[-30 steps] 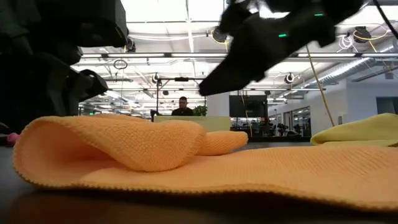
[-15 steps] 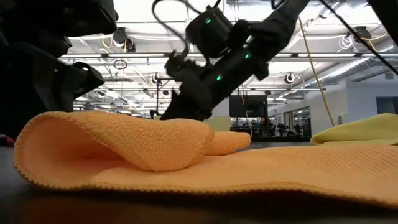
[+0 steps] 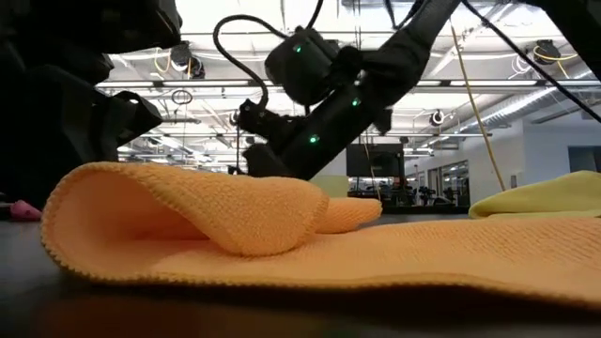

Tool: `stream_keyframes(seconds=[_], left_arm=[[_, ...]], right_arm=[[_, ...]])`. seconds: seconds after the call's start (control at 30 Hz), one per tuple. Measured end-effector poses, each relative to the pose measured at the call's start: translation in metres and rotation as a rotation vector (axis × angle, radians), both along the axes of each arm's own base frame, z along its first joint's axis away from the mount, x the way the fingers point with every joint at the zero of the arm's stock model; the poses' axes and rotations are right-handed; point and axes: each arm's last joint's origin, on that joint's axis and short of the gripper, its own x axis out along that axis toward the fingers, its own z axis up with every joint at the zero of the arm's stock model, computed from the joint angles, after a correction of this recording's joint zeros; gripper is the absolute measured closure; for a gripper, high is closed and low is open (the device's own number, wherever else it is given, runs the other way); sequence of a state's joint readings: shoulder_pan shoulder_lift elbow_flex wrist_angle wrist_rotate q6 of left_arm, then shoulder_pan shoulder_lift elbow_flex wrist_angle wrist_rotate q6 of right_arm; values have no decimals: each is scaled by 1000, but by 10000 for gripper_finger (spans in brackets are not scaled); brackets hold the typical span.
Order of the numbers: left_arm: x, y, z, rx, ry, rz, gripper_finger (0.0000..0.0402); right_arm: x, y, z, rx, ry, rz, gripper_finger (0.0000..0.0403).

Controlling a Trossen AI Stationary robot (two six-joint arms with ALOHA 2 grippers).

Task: Fold microfiber towels
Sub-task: Fold the orange towel

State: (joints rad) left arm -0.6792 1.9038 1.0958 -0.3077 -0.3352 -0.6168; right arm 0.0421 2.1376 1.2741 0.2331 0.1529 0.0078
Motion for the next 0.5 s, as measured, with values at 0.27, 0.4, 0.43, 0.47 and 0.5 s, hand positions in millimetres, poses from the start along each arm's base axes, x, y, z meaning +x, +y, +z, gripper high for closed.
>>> stream_keyframes(seconds=[0.27,0.4,0.43,0.47,0.5], left_arm=[[-28,8,36,221,36,171,397],[-33,4,82,277,-116,172,397],[-35,3,94,302,-153,152,398],[-33,1,109,307,-214,138,398],[-31,-3,124,288,-289,135,397]], right_arm=[[-61,51,85,-231,-216,-13,400],[-112,83,131,-269,-430,55,401],[-126,90,143,-254,-493,82,401],[-139,95,151,-236,-541,113,401],[-152,100,159,-204,-586,161,402]])
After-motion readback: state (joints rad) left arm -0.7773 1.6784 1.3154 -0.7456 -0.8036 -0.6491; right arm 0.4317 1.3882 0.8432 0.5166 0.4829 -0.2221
